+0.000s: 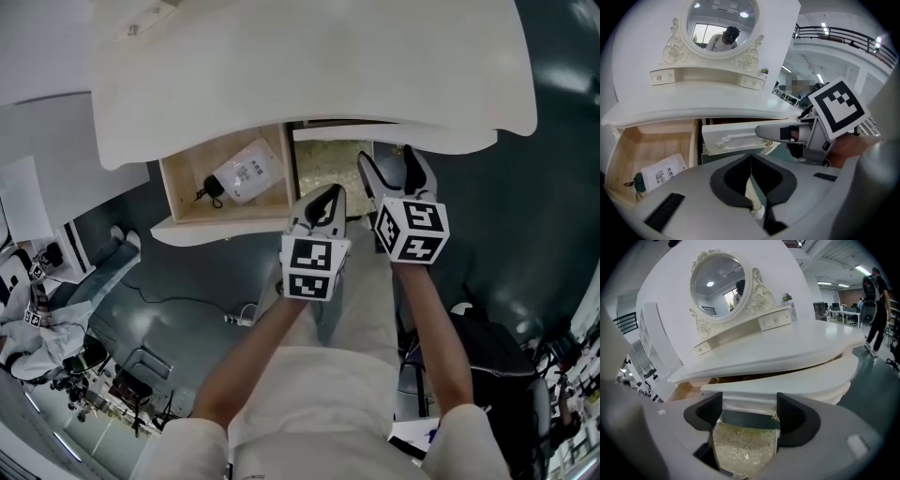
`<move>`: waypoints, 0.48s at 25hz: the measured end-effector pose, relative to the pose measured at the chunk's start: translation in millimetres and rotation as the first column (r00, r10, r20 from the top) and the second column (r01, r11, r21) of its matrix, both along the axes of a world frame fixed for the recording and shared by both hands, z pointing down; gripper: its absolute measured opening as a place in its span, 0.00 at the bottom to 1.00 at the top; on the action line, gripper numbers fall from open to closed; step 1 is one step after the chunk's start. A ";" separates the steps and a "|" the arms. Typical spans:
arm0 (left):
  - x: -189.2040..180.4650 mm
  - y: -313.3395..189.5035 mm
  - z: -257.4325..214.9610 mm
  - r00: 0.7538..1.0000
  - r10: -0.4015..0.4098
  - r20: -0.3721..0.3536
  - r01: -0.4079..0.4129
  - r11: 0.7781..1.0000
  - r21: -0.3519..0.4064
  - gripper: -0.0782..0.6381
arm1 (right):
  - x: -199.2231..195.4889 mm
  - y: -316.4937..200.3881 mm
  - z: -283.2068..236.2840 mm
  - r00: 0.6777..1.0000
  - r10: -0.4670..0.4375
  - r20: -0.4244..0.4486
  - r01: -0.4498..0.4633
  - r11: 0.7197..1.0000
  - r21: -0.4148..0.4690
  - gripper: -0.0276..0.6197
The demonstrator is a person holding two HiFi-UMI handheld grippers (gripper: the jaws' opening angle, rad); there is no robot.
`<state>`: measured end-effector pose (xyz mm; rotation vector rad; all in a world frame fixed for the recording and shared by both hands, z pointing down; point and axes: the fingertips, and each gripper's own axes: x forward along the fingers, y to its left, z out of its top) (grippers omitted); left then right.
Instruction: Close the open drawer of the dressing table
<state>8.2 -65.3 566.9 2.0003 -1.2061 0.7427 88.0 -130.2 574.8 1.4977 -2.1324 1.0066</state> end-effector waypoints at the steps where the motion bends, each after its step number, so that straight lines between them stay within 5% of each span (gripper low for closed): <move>1: 0.1 -0.8 -0.1 1.000 -0.001 0.002 0.001 1.000 0.000 0.12 | 0.3 -2.1 -0.4 1.000 -0.001 -0.001 0.001 1.000 0.004 0.55; 12: -2.0 -11.4 -2.7 1.000 -0.008 0.010 0.008 1.000 0.012 0.12 | -0.9 -18.1 -0.6 0.999 -0.030 -0.015 0.031 0.998 0.046 0.55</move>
